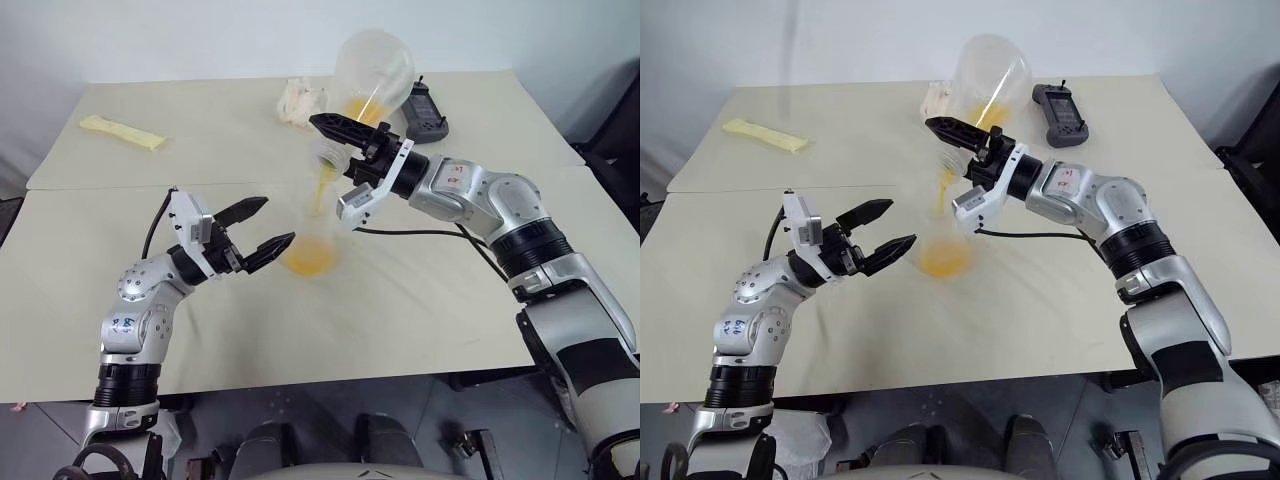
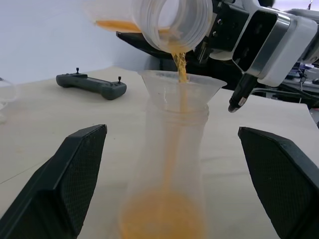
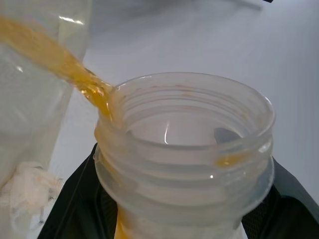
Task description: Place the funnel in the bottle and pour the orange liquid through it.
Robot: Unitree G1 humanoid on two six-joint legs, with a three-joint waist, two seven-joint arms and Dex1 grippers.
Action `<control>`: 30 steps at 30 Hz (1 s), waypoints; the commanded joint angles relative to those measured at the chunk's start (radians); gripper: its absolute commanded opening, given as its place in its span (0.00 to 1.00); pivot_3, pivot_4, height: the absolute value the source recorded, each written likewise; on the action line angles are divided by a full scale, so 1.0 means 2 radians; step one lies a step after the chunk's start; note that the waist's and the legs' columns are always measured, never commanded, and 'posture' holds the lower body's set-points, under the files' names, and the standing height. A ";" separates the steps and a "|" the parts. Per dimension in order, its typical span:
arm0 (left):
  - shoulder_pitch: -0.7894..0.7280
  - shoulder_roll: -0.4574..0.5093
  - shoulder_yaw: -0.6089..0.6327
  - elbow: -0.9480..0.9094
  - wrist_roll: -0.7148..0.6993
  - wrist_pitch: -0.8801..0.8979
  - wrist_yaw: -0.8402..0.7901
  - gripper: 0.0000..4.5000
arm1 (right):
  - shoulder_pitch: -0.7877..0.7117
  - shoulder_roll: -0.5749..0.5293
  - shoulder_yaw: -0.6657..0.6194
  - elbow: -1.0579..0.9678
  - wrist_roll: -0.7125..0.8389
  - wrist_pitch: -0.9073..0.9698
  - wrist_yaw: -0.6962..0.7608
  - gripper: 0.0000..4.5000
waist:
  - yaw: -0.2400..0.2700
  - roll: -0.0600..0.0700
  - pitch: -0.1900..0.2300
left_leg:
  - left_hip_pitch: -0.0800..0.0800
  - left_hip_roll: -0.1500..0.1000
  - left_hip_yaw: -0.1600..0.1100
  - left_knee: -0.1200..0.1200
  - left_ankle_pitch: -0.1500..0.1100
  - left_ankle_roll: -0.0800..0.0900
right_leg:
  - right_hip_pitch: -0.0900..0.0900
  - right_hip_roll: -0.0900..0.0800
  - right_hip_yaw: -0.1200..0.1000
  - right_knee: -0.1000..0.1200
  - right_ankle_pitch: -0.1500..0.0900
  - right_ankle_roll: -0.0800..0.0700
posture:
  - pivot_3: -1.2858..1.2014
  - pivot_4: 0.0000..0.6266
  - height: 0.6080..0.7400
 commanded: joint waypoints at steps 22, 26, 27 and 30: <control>-0.009 -0.008 -0.002 -0.008 0.007 -0.015 -0.002 1.00 | -0.023 -0.010 -0.004 -0.006 0.004 0.000 -0.018 0.57 | 0.000 0.000 0.000 | 0.000 0.000 0.000 0.000 0.000 0.000 | 0.000 0.000 0.000 0.000 0.000 0.000 | 0.52 0.24 1.00; -0.006 -0.010 -0.001 -0.010 0.008 -0.016 0.000 1.00 | -0.025 -0.009 -0.002 -0.003 0.002 -0.001 -0.019 0.57 | 0.000 0.000 0.000 | 0.000 0.000 0.000 0.000 0.000 0.000 | 0.000 0.000 0.000 0.000 0.000 0.000 | 0.52 0.24 1.00; -0.006 -0.010 -0.001 -0.011 0.008 -0.016 0.001 1.00 | -0.026 -0.009 -0.001 -0.002 0.002 -0.001 -0.019 0.57 | 0.000 0.000 0.000 | 0.000 0.000 0.000 0.000 0.000 0.000 | 0.000 0.000 0.000 0.000 0.000 0.000 | 0.52 0.24 1.00; -0.005 -0.013 -0.001 -0.011 0.009 -0.017 0.002 1.00 | -0.030 -0.008 0.002 -0.001 -0.002 -0.002 -0.022 0.57 | 0.000 0.000 0.000 | 0.000 0.000 0.000 0.000 0.000 0.000 | 0.000 0.000 0.000 0.000 0.000 0.000 | 0.52 0.24 1.00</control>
